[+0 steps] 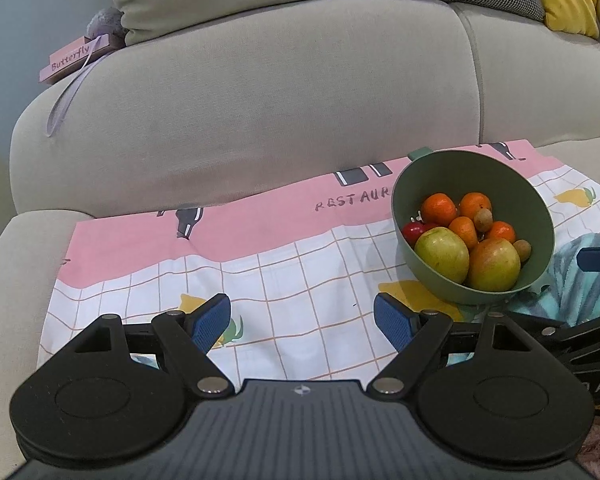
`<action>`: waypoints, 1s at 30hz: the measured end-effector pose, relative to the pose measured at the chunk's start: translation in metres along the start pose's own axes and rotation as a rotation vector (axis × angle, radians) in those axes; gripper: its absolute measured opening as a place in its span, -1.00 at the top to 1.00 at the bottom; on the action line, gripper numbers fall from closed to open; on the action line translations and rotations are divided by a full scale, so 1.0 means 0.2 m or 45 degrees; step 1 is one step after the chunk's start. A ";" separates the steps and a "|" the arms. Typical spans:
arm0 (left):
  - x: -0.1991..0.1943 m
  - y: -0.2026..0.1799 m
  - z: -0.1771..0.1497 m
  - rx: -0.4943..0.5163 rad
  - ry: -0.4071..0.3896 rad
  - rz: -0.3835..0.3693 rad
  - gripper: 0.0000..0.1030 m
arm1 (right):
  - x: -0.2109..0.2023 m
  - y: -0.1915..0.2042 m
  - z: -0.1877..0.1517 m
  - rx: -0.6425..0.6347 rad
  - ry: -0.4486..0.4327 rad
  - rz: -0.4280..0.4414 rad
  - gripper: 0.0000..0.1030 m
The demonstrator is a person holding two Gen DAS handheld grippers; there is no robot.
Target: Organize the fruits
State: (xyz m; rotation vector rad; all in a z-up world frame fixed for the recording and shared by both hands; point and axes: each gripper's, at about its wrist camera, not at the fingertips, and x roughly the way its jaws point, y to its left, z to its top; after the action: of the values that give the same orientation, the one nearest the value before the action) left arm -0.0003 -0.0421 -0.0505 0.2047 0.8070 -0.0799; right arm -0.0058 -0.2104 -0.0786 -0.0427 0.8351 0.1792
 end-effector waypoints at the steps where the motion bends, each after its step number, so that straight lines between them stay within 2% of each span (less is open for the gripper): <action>1: 0.00 0.00 0.00 -0.001 0.001 -0.003 -0.85 | 0.00 0.00 0.00 0.000 -0.003 -0.001 -0.92; 30: 0.00 0.01 -0.01 -0.030 0.014 -0.011 -0.85 | -0.02 0.02 0.01 -0.035 -0.028 0.002 -0.92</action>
State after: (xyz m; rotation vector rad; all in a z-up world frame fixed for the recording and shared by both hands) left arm -0.0018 -0.0391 -0.0507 0.1797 0.8196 -0.0771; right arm -0.0082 -0.2073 -0.0735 -0.0653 0.8108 0.1923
